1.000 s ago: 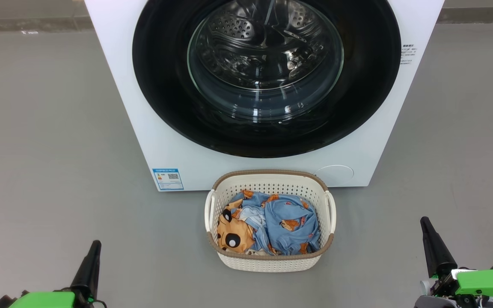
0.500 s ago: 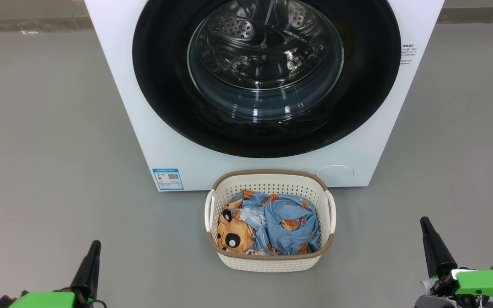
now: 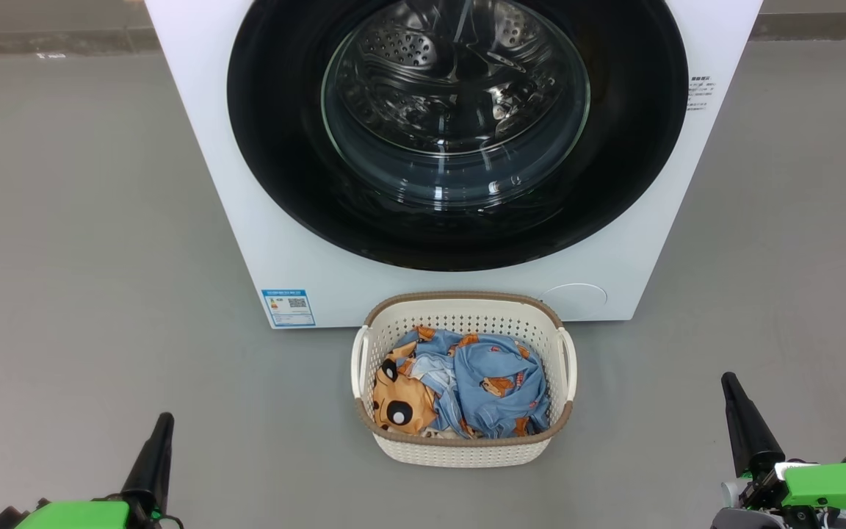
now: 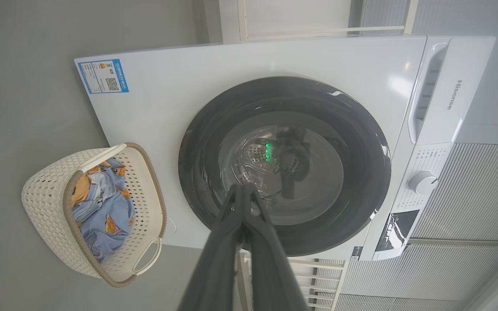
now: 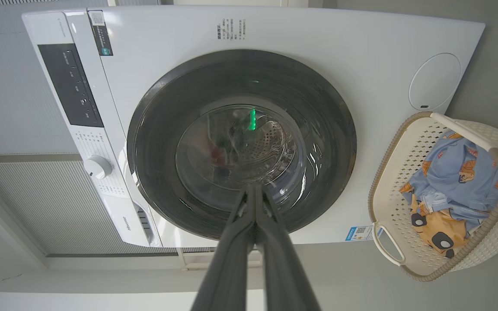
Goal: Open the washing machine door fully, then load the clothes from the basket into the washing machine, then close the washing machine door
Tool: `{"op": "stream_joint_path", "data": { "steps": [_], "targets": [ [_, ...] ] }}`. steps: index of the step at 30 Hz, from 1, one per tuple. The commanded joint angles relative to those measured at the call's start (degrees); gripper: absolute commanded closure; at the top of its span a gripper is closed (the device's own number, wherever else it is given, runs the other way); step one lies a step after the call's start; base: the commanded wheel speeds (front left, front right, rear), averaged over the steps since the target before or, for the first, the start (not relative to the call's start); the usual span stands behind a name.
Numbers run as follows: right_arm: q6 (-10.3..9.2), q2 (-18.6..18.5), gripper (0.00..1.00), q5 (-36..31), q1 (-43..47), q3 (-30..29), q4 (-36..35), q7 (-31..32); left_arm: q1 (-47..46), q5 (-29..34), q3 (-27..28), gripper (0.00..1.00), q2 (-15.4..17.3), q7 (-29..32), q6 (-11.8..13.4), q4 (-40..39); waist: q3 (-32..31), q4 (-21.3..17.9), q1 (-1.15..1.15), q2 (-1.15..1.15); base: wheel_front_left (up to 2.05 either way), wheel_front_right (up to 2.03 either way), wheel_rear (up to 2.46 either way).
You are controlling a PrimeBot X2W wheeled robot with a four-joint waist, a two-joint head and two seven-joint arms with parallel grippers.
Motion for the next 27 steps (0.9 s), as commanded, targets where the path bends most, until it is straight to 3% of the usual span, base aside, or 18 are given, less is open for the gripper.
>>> {"op": "stream_joint_path", "data": {
  "steps": [1, 27],
  "targets": [
    [0.09, -0.25, 1.0, -1.29, -2.45, 1.19, -1.32, 0.36, -2.71, 0.55, 1.98, 1.0, 0.84, 0.29, -0.18, -0.94, 0.0, 0.0, 0.0, -0.01, 0.0, 0.0, 0.0],
    [0.09, -0.11, 1.0, -1.45, -2.47, 1.0, -1.31, 0.51, -2.72, 0.67, 2.12, 1.0, 0.75, 0.4, -0.18, -0.94, 0.0, 0.0, 0.0, -0.01, 0.0, 0.0, 0.0]
  ]
}}
